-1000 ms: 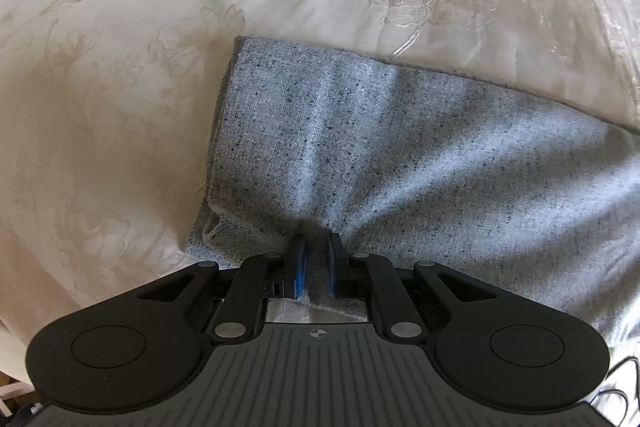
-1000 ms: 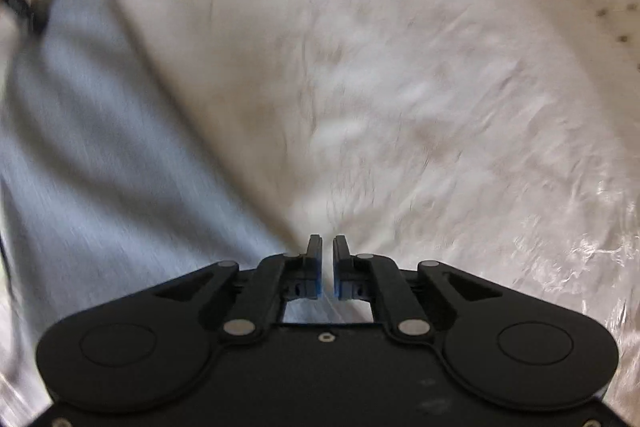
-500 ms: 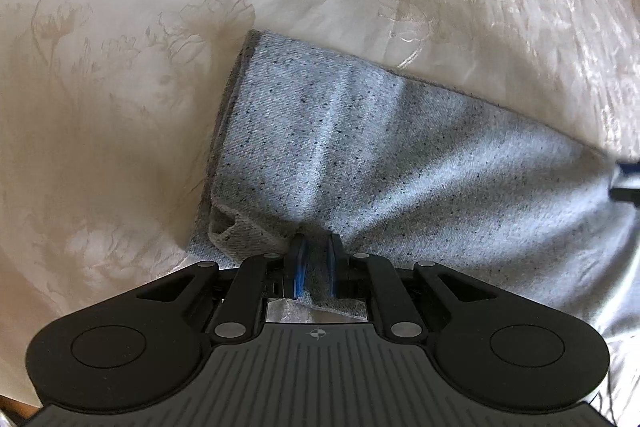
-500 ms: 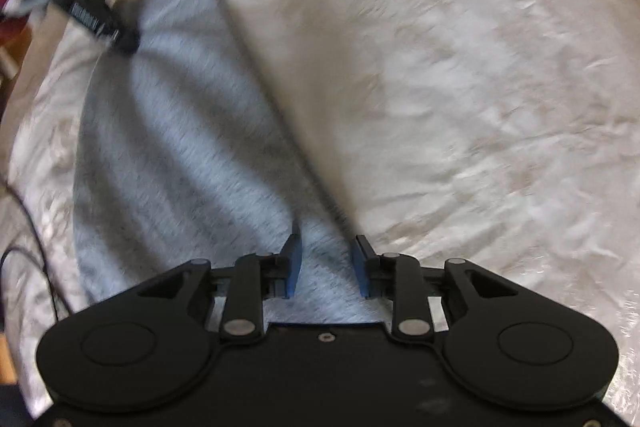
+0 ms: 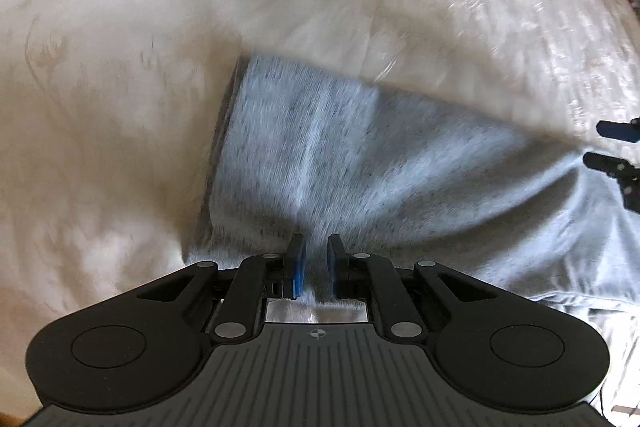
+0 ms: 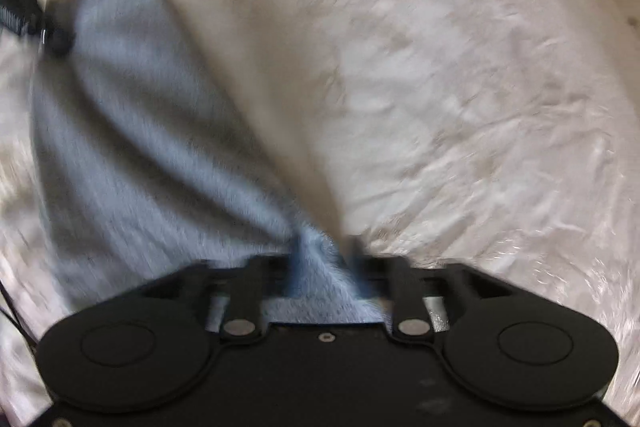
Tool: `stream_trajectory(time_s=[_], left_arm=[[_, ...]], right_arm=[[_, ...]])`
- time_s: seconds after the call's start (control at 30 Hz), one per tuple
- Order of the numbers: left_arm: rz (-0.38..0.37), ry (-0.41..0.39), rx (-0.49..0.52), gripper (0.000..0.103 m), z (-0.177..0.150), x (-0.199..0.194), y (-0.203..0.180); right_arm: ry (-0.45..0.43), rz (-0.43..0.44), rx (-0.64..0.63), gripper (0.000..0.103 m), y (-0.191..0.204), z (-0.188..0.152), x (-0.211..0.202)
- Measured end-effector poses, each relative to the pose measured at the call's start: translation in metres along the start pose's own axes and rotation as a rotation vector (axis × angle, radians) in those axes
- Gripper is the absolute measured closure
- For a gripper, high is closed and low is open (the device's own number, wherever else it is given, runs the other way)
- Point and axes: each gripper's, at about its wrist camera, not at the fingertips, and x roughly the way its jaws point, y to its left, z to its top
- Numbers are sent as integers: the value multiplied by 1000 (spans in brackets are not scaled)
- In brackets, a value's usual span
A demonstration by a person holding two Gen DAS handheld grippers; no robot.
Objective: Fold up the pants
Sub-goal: 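Open both tools and release the folded sweatpants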
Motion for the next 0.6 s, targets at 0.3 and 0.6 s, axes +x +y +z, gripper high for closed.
stream_trajectory(time_s=[0.3, 0.6], left_arm=[[-68, 76, 98, 85, -2, 16, 16], [-67, -37, 115, 85, 17, -16, 10]], right_arm=[[173, 228, 111, 81, 73, -64, -9], [36, 99, 278, 82, 76, -61, -50]])
